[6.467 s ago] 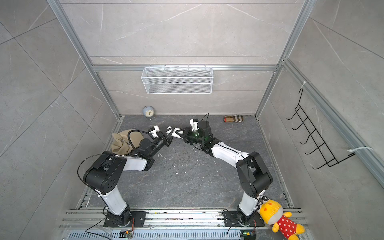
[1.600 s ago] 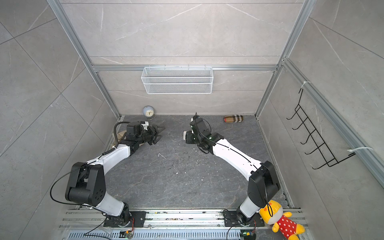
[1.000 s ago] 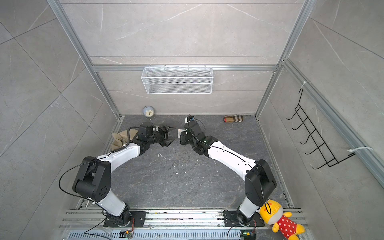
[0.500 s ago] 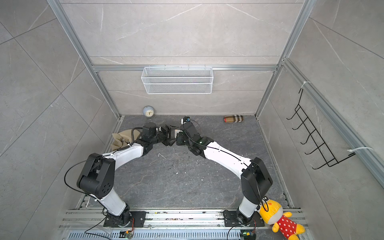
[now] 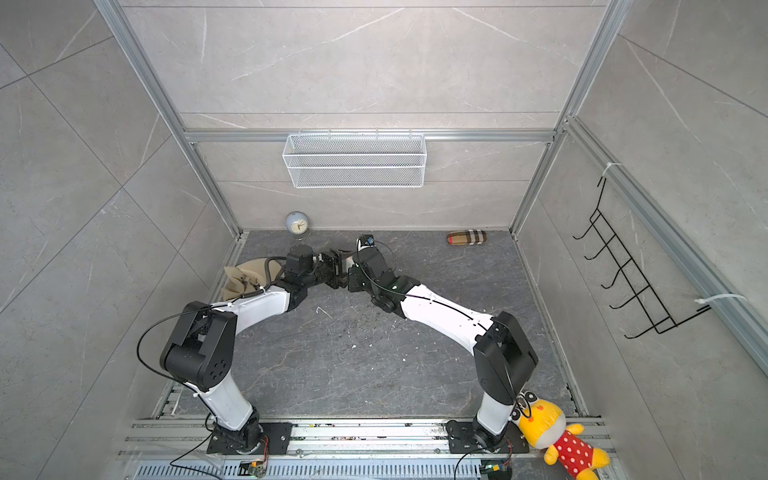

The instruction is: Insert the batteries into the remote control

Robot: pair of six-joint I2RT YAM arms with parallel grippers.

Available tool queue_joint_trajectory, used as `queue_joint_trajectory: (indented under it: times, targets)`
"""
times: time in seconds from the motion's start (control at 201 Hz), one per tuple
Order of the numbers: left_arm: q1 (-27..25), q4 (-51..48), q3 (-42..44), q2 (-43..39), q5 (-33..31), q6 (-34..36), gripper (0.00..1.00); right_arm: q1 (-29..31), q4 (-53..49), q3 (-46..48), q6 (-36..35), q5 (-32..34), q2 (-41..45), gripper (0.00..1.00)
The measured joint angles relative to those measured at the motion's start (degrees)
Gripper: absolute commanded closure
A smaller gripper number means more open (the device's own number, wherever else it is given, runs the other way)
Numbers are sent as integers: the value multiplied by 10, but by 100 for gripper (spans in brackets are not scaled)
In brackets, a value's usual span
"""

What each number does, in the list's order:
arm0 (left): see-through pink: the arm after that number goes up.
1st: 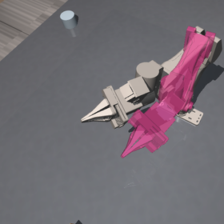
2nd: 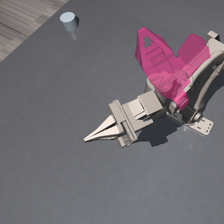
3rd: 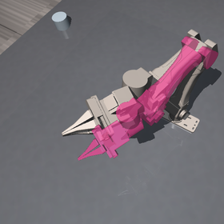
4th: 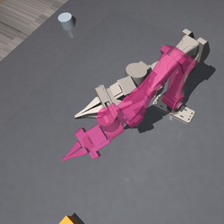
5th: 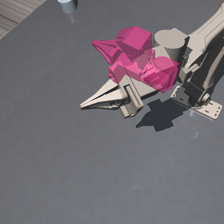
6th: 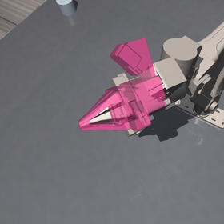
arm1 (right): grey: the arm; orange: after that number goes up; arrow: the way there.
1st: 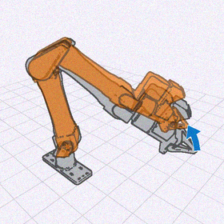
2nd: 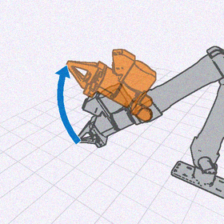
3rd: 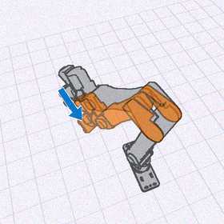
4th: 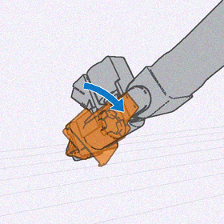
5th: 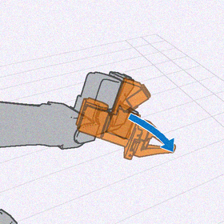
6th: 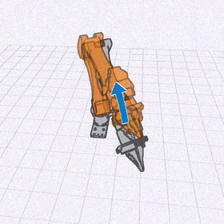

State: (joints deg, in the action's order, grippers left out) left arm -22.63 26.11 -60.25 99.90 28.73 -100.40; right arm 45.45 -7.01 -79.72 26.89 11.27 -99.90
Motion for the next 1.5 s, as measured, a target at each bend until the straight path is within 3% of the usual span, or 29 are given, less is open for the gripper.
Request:
queue_joint_trajectory:
  times: [0.105, 0.403, 0.568, 0.707, 0.881, 1.031, 1.22, 1.369, 1.499]
  targets:
    - [0, 3, 0, 0, 0, -3, 25, 3, 0, -6, -6, 3, -5, 77]
    - [-2, 21, 3, 0, 0, -10, 39, 6, 0, -17, -13, 10, -13, 76]
    - [-2, 40, 7, 1, 0, -13, 44, 7, -1, -17, -17, 10, -13, 68]
    - [-2, 51, 7, 8, 5, -8, 46, 8, -8, -19, -19, 5, -13, 58]
    - [-1, 72, 7, 25, 20, -3, 52, 8, -31, -21, -23, -17, -3, 27]
    - [7, 93, 7, 36, 39, 12, 54, 5, -65, -23, -25, -47, 36, 18]
    - [22, 92, 5, 36, 77, 80, 55, -66, -80, -20, 26, -168, 113, 13]
    - [28, 114, 3, 36, 111, 114, 56, -186, 18, 16, 160, -361, 111, 8]
    - [28, 163, 3, 36, 130, 115, 57, -207, 130, 48, 284, -486, 43, 6]
